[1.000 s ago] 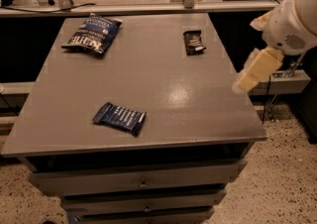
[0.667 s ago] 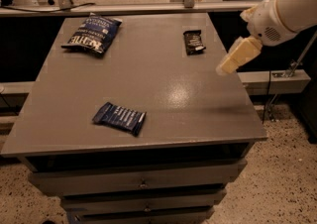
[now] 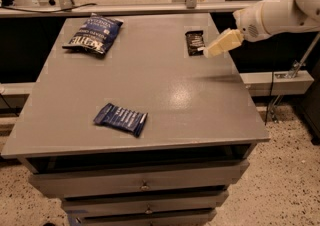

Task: Move rxbar chocolate near blue chip bag

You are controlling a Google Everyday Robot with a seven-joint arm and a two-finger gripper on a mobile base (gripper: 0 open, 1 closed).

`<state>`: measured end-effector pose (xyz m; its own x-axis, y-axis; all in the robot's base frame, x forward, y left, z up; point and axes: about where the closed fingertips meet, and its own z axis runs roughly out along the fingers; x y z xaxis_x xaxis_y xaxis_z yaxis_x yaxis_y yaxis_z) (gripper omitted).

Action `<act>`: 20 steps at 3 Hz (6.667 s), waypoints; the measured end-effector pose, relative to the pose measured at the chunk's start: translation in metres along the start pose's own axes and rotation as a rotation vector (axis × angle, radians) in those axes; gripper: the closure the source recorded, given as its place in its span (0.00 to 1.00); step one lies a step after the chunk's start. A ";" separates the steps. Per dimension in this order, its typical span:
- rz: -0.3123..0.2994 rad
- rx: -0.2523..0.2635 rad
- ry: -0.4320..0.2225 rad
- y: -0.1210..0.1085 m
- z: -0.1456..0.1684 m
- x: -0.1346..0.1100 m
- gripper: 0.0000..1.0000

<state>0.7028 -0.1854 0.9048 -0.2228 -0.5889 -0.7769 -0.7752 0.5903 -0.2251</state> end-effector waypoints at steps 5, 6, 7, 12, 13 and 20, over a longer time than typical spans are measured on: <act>0.181 -0.052 -0.109 -0.024 0.095 0.024 0.18; 0.190 -0.068 -0.101 -0.020 0.101 0.022 0.41; 0.194 -0.083 -0.096 -0.018 0.101 0.018 0.64; 0.016 -0.345 -0.269 0.069 0.117 -0.103 1.00; -0.038 -0.408 -0.295 0.101 0.135 -0.129 1.00; -0.254 -0.427 -0.200 0.156 0.179 -0.138 0.38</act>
Offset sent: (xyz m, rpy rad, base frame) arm 0.0854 -0.0037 -0.0379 0.2448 -0.0097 -0.0753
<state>0.7180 0.0869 0.8719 0.0872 -0.5428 -0.8353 -0.9709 0.1413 -0.1932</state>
